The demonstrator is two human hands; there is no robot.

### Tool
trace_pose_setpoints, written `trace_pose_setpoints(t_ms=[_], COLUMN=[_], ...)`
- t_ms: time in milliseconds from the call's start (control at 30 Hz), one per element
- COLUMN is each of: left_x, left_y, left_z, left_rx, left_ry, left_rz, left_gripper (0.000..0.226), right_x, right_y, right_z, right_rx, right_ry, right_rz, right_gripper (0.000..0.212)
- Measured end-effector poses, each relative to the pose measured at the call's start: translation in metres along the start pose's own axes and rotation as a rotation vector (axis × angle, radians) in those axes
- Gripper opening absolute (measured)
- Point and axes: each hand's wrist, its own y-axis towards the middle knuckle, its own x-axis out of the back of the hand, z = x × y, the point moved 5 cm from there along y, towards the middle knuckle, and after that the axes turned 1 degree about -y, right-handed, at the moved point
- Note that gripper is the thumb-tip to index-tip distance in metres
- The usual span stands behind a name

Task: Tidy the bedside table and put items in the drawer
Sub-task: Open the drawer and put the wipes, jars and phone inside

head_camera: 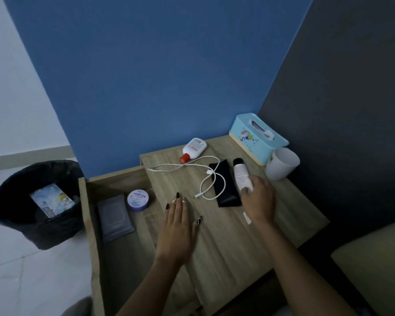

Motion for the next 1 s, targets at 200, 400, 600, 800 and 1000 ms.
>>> trace_pose_setpoints(t_ms=[200,400,600,800,1000], left_x=[0.000,-0.002,-0.006,-0.002,0.033], left_y=[0.000,0.000,0.001,0.000,-0.003], left_z=[-0.003,-0.003,-0.001,-0.003,0.034], left_rx=[-0.003,-0.011,-0.015,-0.028,-0.040], left_ry=[0.018,0.017,0.025,-0.003,0.020], left_rz=[-0.041,-0.035,-0.031,0.015,-0.126], left_gripper=[0.076,0.080,0.081,0.064,0.055], right_x=[-0.016,-0.011,-0.002,0.013,0.029], right_y=[-0.002,-0.007,-0.007,-0.016,-0.031], right_z=[-0.040,-0.049,-0.049,-0.048,-0.003], right_rx=[-0.082,-0.043,-0.092,-0.152,-0.056], right_ry=[-0.046,0.018,0.007,-0.027,0.052], right_rz=[0.107,0.048,0.024,-0.027,-0.129], right_gripper=[0.034,0.037,0.058,0.066,0.059])
